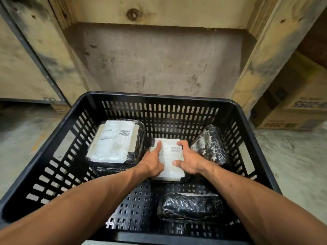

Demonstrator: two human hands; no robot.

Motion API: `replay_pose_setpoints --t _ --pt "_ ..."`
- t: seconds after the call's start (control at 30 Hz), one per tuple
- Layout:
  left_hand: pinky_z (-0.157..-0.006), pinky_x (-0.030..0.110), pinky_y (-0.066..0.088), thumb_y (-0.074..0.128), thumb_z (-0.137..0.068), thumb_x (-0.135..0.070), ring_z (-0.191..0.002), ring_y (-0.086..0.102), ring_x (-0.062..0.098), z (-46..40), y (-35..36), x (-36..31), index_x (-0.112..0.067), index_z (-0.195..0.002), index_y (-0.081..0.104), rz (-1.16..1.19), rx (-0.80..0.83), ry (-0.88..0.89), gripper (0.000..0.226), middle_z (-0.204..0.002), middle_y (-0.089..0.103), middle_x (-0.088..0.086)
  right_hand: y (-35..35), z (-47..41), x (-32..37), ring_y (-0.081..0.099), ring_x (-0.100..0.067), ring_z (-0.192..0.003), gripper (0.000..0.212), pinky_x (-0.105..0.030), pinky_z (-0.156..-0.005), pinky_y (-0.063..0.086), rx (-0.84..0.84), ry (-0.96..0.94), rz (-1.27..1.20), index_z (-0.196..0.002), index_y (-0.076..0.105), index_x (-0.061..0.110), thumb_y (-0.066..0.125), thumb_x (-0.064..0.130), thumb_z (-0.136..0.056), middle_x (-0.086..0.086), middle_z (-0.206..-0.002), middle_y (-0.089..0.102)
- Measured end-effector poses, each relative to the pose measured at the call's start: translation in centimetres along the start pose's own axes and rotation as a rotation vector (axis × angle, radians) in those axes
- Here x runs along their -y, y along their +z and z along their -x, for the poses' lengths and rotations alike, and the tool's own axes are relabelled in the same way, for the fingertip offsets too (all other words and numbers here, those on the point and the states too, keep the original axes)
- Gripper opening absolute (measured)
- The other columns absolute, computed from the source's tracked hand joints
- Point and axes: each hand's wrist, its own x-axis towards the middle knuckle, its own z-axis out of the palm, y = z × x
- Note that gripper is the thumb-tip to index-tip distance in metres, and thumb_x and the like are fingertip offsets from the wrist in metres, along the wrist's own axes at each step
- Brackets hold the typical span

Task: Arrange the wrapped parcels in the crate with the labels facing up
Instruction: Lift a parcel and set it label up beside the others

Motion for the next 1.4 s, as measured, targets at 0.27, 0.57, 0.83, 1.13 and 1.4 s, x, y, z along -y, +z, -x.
replay_pose_setpoints --t 0.27,0.57,0.83,1.13,1.4 --pt "-0.125 0.044 0.015 0.032 -0.108 -0.015 -0.153 0.015 0.041 0.6 1.9 0.0 -0.009 -0.159 -0.017 -0.295 0.013 -0.053 0.071 -0.154 -0.04 0.027 0.1 1.2 0.7 0.011 -0.036 -0.158 0.099 -0.051 -0.128 0.014 0.223 0.055 0.341 -0.161 -0.023 0.033 0.057 0.045 -0.103 -0.015 -0.163 -0.036" --pt "-0.126 0.041 0.008 0.042 -0.105 -0.046 -0.155 -0.002 0.036 0.1 1.2 0.1 -0.002 -0.156 -0.018 -0.568 0.153 0.036 0.091 -0.161 -0.031 0.024 -1.0 1.5 0.2 -0.026 -0.031 -0.155 0.106 -0.047 -0.128 -0.005 0.267 -0.115 0.778 -0.161 -0.024 0.019 0.055 0.055 -0.1 -0.014 -0.162 -0.038" --pt "-0.125 0.04 0.004 0.042 -0.108 -0.037 -0.154 -0.011 0.032 0.1 1.3 -0.7 0.005 -0.156 -0.013 -0.662 0.106 -0.011 0.084 -0.163 -0.024 0.023 -0.4 1.4 0.0 -0.027 -0.033 -0.154 0.102 -0.049 -0.129 -0.001 0.277 -0.174 0.713 -0.161 -0.024 0.018 0.05 0.054 -0.102 -0.017 -0.161 -0.039" --pt "-0.126 0.043 0.012 0.043 -0.106 -0.041 -0.155 -0.01 0.032 0.2 1.3 -1.1 0.008 -0.156 -0.007 -0.751 0.112 0.004 0.085 -0.164 -0.017 0.025 -0.9 0.9 0.5 -0.028 -0.032 -0.153 0.103 -0.053 -0.129 0.0 0.312 -0.159 0.664 -0.162 -0.021 0.022 0.056 0.05 -0.101 -0.014 -0.162 -0.039" --pt "-0.125 0.041 0.017 0.043 -0.106 -0.043 -0.154 0.01 0.037 1.4 0.7 -1.1 0.006 -0.157 0.004 -0.762 0.071 0.065 0.081 -0.166 -0.004 0.028 -1.4 0.8 0.9 -0.014 -0.032 -0.158 0.103 -0.049 -0.126 -0.001 0.218 -0.151 0.847 -0.165 -0.011 0.03 0.059 0.059 -0.095 -0.009 -0.17 -0.023"
